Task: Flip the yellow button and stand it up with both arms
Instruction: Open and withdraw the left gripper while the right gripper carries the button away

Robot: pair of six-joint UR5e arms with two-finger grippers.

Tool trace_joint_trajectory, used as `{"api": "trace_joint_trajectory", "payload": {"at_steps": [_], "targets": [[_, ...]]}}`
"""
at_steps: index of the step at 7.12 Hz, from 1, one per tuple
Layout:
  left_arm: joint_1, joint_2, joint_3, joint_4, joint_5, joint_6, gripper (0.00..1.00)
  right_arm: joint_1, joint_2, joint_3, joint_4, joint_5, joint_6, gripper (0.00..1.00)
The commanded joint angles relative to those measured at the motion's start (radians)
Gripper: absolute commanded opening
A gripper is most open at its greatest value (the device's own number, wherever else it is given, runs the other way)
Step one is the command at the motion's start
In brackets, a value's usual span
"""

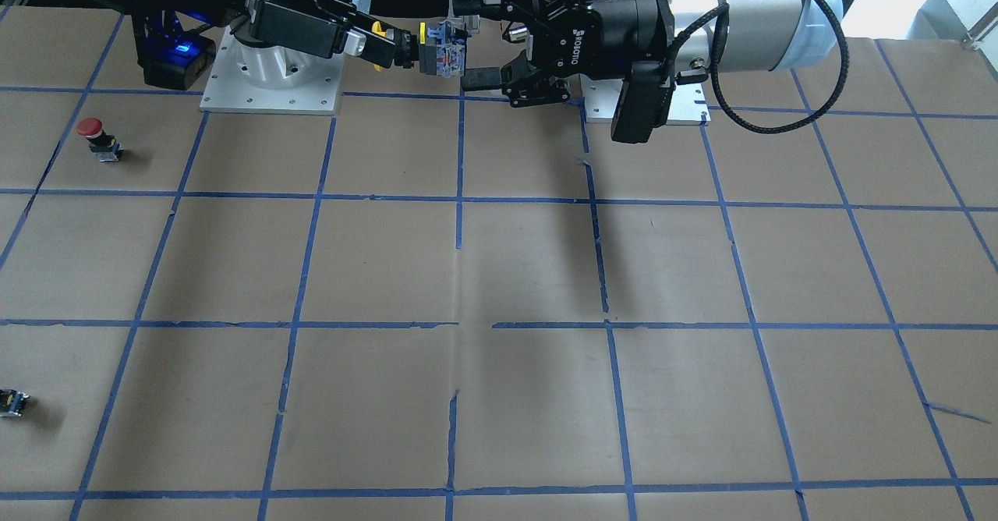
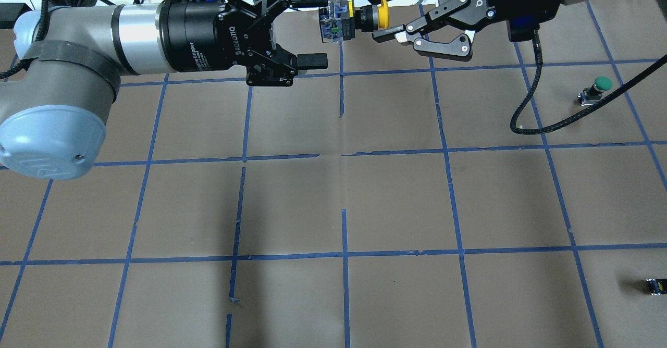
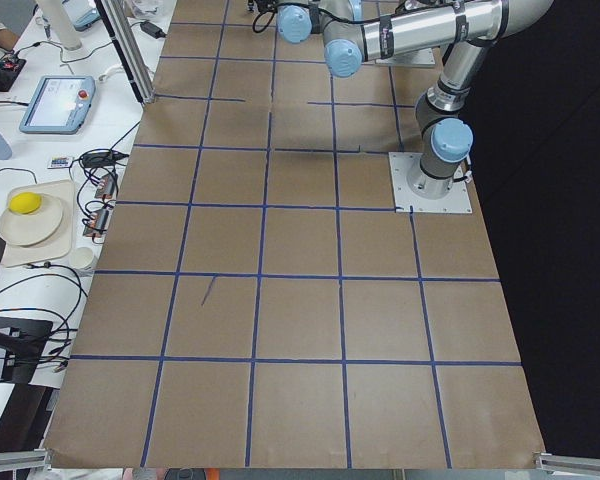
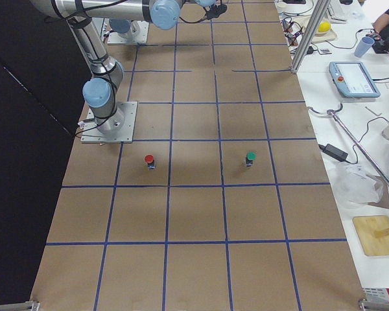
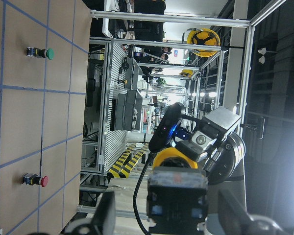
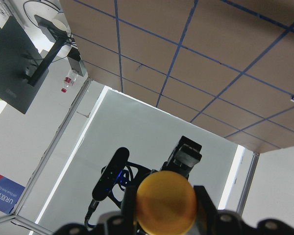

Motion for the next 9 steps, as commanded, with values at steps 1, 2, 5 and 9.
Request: {"api": "trace_joint_trajectory", "payload": {"at_steps": [1,2,5,9], "targets": [[0.002,-0.007,0.015,0.001,0.063,0.005,1.0,-0.084,0.023,-0.006,-0.065,-0.113,-0.021,0.2],[0.005,-0.012,0.021,0.001,0.196,0.009,1.0,-0.109,0.026,-0.007,-0.067,-0.162,-0.119,0.2],[0.008,-0.024,0.046,0.041,0.554,0.004,1.0,-0.126,0.04,0.002,-0.061,-0.475,-0.398,0.18],[0.014,-0.041,0.167,-0.021,1.201,0.009,1.0,-0.128,0.125,0.011,-0.067,-0.893,-0.636,0.1]]}}
